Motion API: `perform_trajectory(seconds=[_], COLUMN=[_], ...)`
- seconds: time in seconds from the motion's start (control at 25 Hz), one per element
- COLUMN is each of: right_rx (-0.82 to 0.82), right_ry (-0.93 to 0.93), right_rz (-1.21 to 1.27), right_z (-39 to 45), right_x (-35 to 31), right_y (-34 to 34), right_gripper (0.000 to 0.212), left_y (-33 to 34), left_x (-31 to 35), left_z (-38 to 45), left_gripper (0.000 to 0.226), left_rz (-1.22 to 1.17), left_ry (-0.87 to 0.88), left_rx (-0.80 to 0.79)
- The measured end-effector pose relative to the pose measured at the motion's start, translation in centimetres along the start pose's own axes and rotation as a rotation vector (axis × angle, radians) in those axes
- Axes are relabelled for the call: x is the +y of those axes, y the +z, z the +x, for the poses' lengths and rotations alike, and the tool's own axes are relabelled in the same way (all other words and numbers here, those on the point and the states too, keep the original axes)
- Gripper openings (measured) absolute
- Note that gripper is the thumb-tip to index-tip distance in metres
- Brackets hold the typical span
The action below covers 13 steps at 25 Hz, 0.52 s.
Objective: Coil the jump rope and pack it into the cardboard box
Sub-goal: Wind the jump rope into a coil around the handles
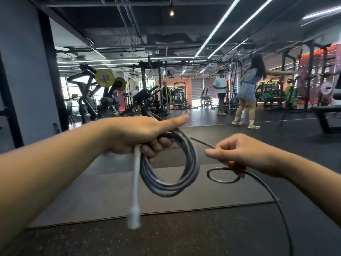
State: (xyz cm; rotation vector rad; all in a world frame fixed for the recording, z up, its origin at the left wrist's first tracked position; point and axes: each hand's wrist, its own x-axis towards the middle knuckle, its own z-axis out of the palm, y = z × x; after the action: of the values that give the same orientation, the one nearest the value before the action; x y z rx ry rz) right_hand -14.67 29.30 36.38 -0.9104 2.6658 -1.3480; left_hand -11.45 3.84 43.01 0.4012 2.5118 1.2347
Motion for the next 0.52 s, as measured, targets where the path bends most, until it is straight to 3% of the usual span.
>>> perform_trajectory(seconds=[0.16,0.32,0.44,0.52], right_rx=[0.095,0.031,-0.059,-0.06], right_ry=[-0.03,-0.107,-0.104,-0.166], right_rz=[0.098,0.233,0.447,0.599], right_z=[0.6,0.7,0.8,1.5], right_x=[1.9,3.1,3.6,2.8], right_y=[0.4,1.9,4.8,7.0], right_gripper=[0.042,0.008,0.043,0.059], left_y=[0.6,2.3,3.5,4.5], left_x=[-2.3,-2.4,-1.4,-0.9], left_z=[0.7,2.0,2.8,3.9], left_gripper=[0.061,0.062,0.062,0.062], left_rz=[-0.627,-1.279,-1.595,-1.664], left_ry=[0.215,0.371,0.461,0.481], left_rx=[0.219,0.454,0.617,0.708])
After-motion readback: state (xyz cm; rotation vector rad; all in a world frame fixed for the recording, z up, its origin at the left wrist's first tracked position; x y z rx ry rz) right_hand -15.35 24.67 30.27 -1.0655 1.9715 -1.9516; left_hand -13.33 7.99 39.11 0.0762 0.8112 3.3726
